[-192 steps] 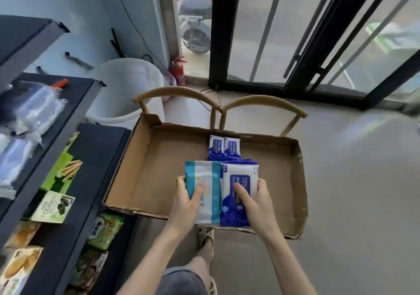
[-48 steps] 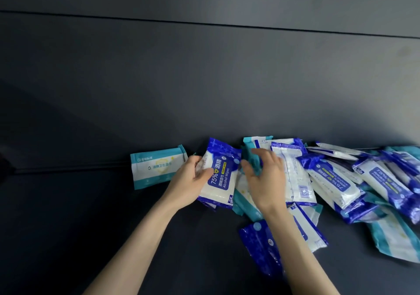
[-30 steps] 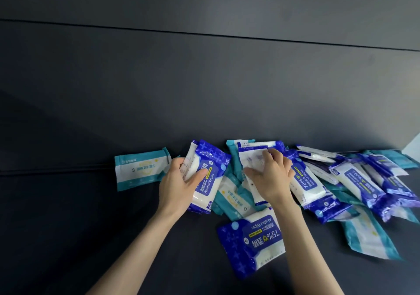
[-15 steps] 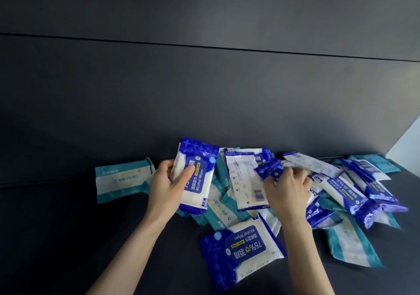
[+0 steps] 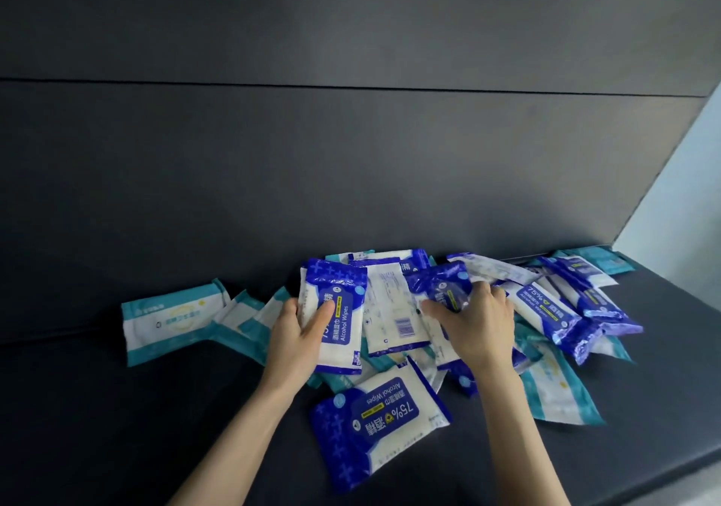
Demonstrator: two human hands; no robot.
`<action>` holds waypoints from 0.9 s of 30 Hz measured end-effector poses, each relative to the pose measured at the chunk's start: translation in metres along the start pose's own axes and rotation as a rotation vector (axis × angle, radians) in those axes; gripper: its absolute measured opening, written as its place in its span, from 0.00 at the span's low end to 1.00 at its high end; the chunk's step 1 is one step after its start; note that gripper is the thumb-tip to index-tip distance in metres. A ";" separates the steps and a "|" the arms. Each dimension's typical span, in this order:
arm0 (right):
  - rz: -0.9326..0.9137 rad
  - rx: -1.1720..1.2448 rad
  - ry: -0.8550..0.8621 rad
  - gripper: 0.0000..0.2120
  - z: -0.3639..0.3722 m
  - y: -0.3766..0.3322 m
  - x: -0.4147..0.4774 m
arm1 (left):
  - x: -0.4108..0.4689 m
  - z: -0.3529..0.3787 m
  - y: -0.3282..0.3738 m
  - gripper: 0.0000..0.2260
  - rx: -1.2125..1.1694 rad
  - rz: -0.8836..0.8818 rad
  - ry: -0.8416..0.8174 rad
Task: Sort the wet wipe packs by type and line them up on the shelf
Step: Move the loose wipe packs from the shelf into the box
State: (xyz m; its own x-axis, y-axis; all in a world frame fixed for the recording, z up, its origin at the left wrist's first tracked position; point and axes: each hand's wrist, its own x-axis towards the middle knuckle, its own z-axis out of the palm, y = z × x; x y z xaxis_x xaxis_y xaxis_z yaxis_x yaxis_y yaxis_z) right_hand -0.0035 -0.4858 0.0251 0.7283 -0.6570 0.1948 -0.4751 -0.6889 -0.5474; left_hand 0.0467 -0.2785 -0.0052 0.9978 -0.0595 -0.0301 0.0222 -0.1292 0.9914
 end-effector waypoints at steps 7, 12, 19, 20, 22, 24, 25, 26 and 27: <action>-0.043 0.355 -0.207 0.26 0.001 -0.026 0.002 | -0.009 0.001 0.003 0.10 -0.062 0.002 0.013; -0.063 0.303 -0.298 0.19 0.033 -0.043 -0.013 | -0.016 -0.005 0.010 0.11 -0.081 0.007 0.047; -0.030 0.773 -0.302 0.17 0.008 -0.051 -0.030 | -0.042 -0.018 0.032 0.10 -0.134 0.089 0.075; -0.019 0.889 -0.320 0.14 0.000 -0.053 -0.037 | -0.046 -0.021 0.037 0.10 -0.153 0.107 0.076; 0.000 1.067 -0.340 0.09 -0.016 -0.052 -0.051 | -0.058 -0.026 0.048 0.08 -0.190 0.142 0.067; 0.025 1.187 -0.379 0.10 -0.031 -0.048 -0.068 | -0.073 -0.030 0.057 0.07 -0.208 0.178 0.044; 0.043 1.235 -0.402 0.10 -0.039 -0.044 -0.077 | -0.082 -0.033 0.061 0.06 -0.210 0.199 0.025; 0.059 1.277 -0.414 0.11 -0.045 -0.040 -0.087 | -0.090 -0.035 0.062 0.06 -0.211 0.218 0.003; 0.073 1.304 -0.412 0.10 -0.051 -0.035 -0.099 | -0.100 -0.038 0.063 0.06 -0.212 0.231 -0.022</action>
State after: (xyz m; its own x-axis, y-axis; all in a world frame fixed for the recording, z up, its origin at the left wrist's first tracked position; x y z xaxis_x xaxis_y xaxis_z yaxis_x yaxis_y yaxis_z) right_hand -0.0841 -0.4124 0.0669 0.9237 -0.3831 0.0042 0.1201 0.2792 -0.9527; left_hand -0.0493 -0.2432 0.0650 0.9765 -0.0845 0.1982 -0.1897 0.0996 0.9768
